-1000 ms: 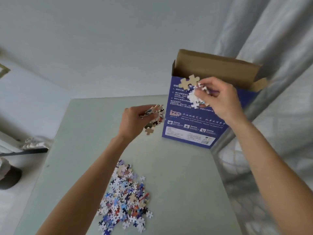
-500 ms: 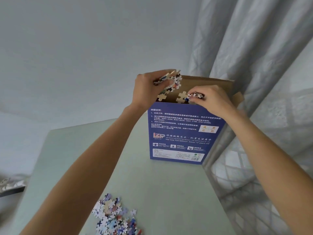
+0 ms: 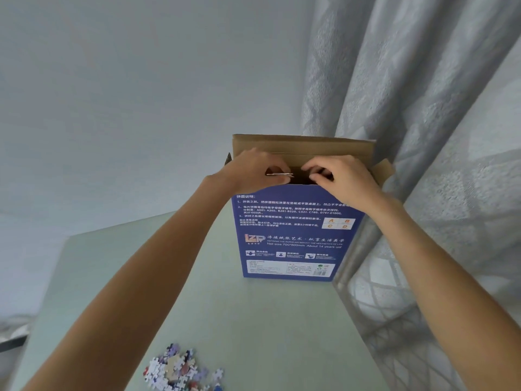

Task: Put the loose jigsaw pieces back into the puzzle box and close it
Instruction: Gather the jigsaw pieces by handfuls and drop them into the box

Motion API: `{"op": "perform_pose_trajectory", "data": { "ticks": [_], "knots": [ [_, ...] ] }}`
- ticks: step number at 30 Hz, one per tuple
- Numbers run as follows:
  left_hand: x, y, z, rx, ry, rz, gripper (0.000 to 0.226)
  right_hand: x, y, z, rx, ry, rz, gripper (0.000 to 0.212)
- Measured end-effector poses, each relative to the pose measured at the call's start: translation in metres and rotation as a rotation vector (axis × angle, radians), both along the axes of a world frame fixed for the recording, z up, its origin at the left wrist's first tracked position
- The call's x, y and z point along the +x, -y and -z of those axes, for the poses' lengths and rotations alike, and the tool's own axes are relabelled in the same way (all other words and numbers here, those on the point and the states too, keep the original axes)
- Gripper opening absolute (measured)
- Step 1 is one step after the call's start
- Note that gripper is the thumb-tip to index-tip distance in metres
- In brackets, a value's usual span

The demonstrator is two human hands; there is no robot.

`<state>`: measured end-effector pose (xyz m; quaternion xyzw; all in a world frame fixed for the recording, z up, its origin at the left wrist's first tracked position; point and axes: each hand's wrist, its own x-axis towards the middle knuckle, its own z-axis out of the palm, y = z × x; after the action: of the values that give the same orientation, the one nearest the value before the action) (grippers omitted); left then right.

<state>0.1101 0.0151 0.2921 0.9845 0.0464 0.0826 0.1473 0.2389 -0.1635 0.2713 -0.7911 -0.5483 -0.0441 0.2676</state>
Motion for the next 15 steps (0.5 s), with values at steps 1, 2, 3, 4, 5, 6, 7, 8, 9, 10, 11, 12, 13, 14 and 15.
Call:
{"op": "perform_pose_trajectory", "data": {
  "ticks": [1, 2, 3, 4, 5, 6, 7, 8, 9, 10, 11, 12, 13, 14, 15],
  "knots": [
    [0.0, 0.0, 0.001, -0.015, 0.008, -0.013, 0.023, 0.0, 0.0, 0.0, 0.002, 0.007, 0.005, 0.02],
    [-0.001, 0.0, 0.002, -0.028, 0.025, -0.026, 0.022, -0.001, 0.0, 0.0, 0.007, 0.011, 0.009, 0.02],
    [-0.003, 0.0, 0.002, -0.041, 0.043, -0.042, 0.021, -0.002, 0.001, -0.002, 0.015, 0.005, 0.007, 0.02],
    [-0.004, 0.001, 0.002, -0.049, 0.065, -0.058, 0.019, -0.003, 0.001, -0.003, 0.028, -0.007, -0.001, 0.02],
    [-0.005, 0.002, 0.001, -0.052, 0.089, -0.075, 0.016, -0.005, 0.0, -0.005, 0.046, -0.02, -0.011, 0.019],
    [-0.006, 0.003, 0.001, -0.055, 0.119, -0.095, 0.014, -0.009, 0.0, -0.006, 0.067, -0.029, -0.022, 0.019],
    [-0.007, 0.004, 0.001, -0.057, 0.154, -0.115, 0.014, -0.012, -0.001, -0.008, 0.089, -0.032, -0.031, 0.019],
    [-0.007, 0.005, 0.001, -0.046, 0.187, -0.13, 0.015, -0.015, -0.002, -0.009, 0.106, -0.027, -0.035, 0.019],
    [-0.008, 0.005, 0.002, -0.024, 0.217, -0.139, 0.017, -0.018, -0.003, -0.009, 0.116, -0.013, -0.038, 0.018],
    [-0.009, 0.006, 0.002, 0.011, 0.242, -0.14, 0.017, -0.021, -0.004, -0.009, 0.12, 0.01, -0.038, 0.017],
    [-0.012, 0.007, 0.002, 0.053, 0.271, -0.132, 0.015, -0.025, -0.005, -0.008, 0.125, 0.047, -0.035, 0.017],
    [-0.016, 0.009, 0.002, 0.102, 0.323, -0.115, 0.014, -0.029, -0.005, -0.006, 0.147, 0.099, -0.031, 0.017],
    [-0.024, 0.01, 0.004, 0.15, 0.405, -0.1, 0.015, -0.035, -0.005, -0.005, 0.187, 0.166, -0.028, 0.017],
    [-0.033, 0.013, 0.006, 0.193, 0.506, -0.089, 0.016, -0.042, -0.004, -0.003, 0.248, 0.232, -0.026, 0.017],
    [-0.047, 0.016, 0.011, 0.213, 0.603, -0.089, 0.017, -0.052, -0.004, 0.0, 0.318, 0.281, -0.033, 0.017]
  ]
}}
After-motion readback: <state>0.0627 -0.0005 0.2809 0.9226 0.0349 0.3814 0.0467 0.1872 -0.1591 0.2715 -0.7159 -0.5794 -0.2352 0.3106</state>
